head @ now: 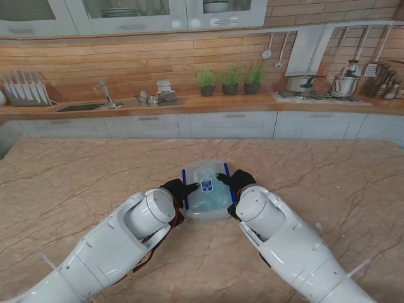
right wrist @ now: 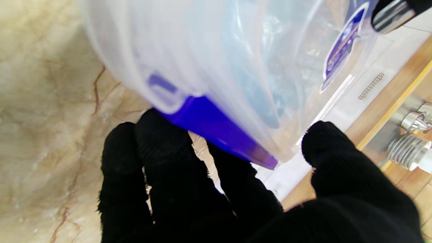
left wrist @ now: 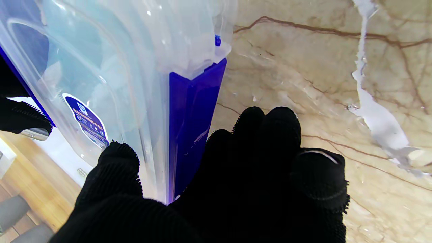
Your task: Fold the bubble film and place it into the plastic crate
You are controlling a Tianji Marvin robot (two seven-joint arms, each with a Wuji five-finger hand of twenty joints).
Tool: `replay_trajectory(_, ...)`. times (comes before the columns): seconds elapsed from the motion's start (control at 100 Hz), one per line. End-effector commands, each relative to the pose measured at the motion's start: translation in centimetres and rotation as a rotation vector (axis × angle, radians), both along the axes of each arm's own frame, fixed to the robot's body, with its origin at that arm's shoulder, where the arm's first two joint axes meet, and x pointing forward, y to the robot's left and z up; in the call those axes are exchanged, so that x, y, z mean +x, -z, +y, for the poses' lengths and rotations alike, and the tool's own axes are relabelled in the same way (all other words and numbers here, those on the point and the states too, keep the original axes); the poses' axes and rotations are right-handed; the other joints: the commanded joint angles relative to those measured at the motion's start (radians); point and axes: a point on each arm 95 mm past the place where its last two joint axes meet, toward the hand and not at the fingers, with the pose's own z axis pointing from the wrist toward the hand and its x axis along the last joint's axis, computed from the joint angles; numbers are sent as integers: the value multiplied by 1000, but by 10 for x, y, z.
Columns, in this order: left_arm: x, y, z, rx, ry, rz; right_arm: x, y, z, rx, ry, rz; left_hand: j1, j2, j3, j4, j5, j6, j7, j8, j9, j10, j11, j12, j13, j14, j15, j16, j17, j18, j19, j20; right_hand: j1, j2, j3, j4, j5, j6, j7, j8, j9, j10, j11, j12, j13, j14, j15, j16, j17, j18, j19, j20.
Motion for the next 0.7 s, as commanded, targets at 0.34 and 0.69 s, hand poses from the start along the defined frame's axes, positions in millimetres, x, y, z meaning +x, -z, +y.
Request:
replay_trajectory(0.34, 2, 4, 0, -54, -52, -40, 6, 2, 8, -7, 23, 35, -69, -13, -26, 6, -96, -192, -182, -141, -134, 43, -126, -60, -151, 126, -120, 14, -145, 71, -143, 89, -38, -12, -9, 8, -29, -149, -42, -27, -12, -1, 9, 2, -26, 80, -15, -5, -32, -51, -22, 13)
replay_trajectory(0.69, 8, -1, 15, -24, -32, 13, 9, 5, -3, -23, 45, 71, -114, -34, -29, 8, -104, -192, -233, -161, -180, 48, -194, -98, -232, 141, -220, -16, -251, 89, -241, 106, -55, -5, -17, 6, -44, -171, -48, -29, -26, -12, -4, -2, -47, 90, -44, -11, -50, -45, -44, 7)
